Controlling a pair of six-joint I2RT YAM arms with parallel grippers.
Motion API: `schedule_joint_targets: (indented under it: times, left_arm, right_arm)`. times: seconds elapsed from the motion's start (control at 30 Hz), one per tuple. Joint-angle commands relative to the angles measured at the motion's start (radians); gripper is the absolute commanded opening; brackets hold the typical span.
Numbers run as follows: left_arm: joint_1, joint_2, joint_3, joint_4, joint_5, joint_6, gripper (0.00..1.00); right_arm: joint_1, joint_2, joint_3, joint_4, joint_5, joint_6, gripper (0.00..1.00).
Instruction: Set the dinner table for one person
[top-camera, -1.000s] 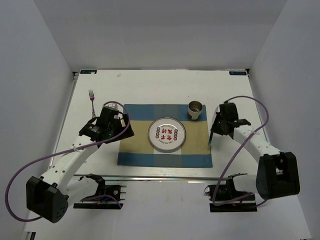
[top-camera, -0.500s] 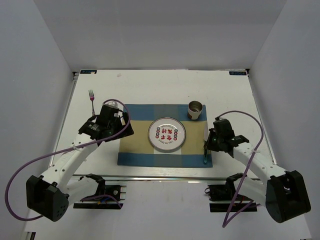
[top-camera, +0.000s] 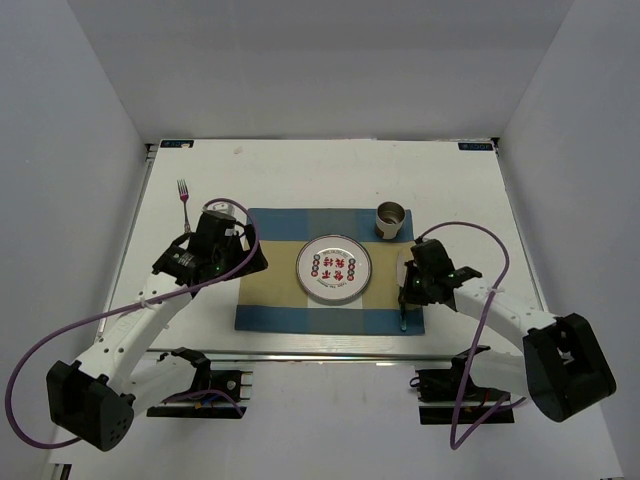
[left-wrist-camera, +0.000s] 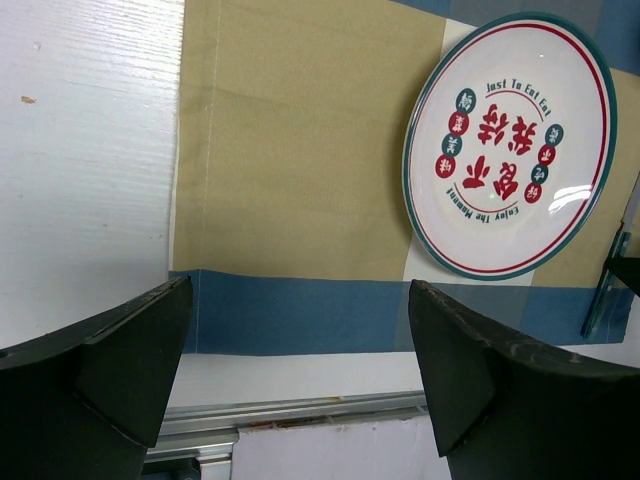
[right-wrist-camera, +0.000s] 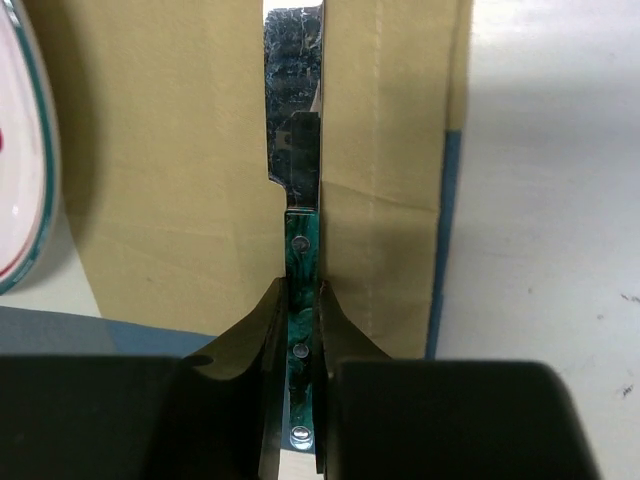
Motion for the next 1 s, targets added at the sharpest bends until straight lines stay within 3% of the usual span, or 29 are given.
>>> schedule_joint_targets:
  times: [0.0,0.7,0.87,0.97]
  left_arm:
    - [-0.004,-0.024,-0.004,0.009,-0.001,0.01,0.98]
    - [-0.004,-0.036,-0.007,0.012,0.002,0.014,0.98]
    - [-0.004,-0.036,-0.001,0.009,-0.005,0.011,0.98]
    - [-0.004,-0.032,0.008,0.008,-0.005,0.01,0.98]
  right_arm:
    - [0.022,0.032,0.051,0.036,0.022,0.006,0.0]
    - [0.057,0.08,0.103,0.007,0.074,-0.058,0.0]
    - [0.062,0.08,0.104,0.008,0.068,-0.049,0.19]
    - [0.061,0.064,0.108,0.01,0.063,-0.041,0.38]
